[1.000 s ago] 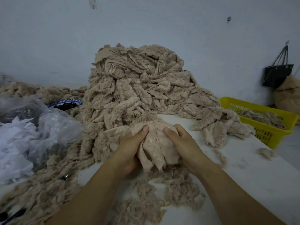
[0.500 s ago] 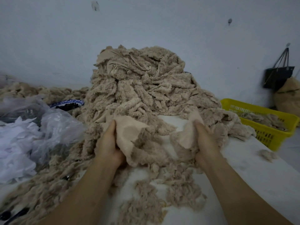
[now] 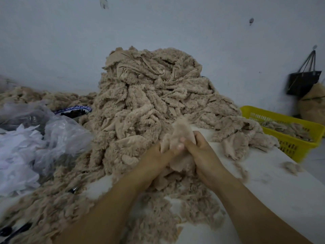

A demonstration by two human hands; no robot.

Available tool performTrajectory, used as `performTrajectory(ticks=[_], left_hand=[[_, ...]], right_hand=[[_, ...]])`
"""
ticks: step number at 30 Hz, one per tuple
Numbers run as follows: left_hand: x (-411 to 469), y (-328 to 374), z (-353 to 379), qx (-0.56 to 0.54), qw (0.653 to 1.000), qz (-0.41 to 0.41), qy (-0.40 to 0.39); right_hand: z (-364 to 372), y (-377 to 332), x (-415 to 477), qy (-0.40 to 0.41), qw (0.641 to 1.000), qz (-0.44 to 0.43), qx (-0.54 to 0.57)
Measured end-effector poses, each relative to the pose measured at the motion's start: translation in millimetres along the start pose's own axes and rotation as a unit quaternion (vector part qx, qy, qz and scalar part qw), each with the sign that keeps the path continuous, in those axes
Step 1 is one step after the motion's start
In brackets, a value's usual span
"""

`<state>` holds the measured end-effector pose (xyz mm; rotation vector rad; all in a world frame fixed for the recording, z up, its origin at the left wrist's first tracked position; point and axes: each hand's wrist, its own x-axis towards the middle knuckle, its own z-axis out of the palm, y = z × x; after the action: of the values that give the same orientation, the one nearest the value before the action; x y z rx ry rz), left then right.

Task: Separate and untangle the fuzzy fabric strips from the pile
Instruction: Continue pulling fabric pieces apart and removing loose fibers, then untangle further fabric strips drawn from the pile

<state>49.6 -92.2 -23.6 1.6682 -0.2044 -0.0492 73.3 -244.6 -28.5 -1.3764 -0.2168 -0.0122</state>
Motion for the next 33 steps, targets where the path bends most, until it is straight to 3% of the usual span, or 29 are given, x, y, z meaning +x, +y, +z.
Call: performTrajectory(ticks=[2, 6, 9, 11, 15, 17, 19, 21, 23, 25, 26, 28, 30, 33], left_hand=[[1, 0, 2, -0.012, 1.0, -0.013, 0.004], [2, 4, -6, -0.2, 0.975, -0.076, 0.054], [5, 3, -18, -0.283, 0.951, -0.094, 0.078], [8, 2, -26, -0.34, 0.932, -0.087, 0.087], [11, 2, -37, -0.393, 0.909, -0.056, 0.125], [13, -1, -37, -0.293, 0.936, -0.072, 0.182], [17, -9, -37, -0.072, 0.957, -0.048, 0.278], [16, -11, -32, 0.13, 0.941, 0.043, 0.309], [12, -8, -25, 0.245, 0.91, 0.134, 0.305], [7, -3, -19, 0.291, 0.892, 0.209, 0.274], [5, 0, -16, 0.284, 0.902, 0.219, 0.239], [0, 4, -6, 0.262, 0.935, 0.193, 0.142], [1, 1, 2, 0.28, 0.943, 0.168, 0.062], [6, -8, 8, 0.276, 0.951, 0.139, 0.013]], right_hand=[[2, -1, -1, -0.013, 1.0, 0.001, -0.003], [0, -6, -5, -0.067, 0.995, 0.047, 0.052], [-4, -6, -8, -0.117, 0.989, 0.079, -0.049], [-5, -7, -9, -0.099, 0.988, 0.066, -0.102], [-11, -9, -5, -0.047, 0.998, 0.027, -0.04], [-13, -11, -3, -0.029, 0.999, 0.018, 0.021], [-16, -12, 0, -0.009, 0.995, 0.025, 0.097], [-19, -13, 2, 0.006, 0.989, 0.033, 0.143], [-19, -14, 3, 0.024, 0.985, 0.035, 0.165], [-19, -12, 4, 0.04, 0.983, 0.032, 0.175], [-18, -12, 5, 0.046, 0.984, 0.03, 0.172], [-15, -11, 5, 0.053, 0.986, 0.019, 0.158], [-12, -9, 4, 0.048, 0.99, -0.008, 0.129], [-5, -4, 0, 0.026, 0.999, -0.047, 0.0]])
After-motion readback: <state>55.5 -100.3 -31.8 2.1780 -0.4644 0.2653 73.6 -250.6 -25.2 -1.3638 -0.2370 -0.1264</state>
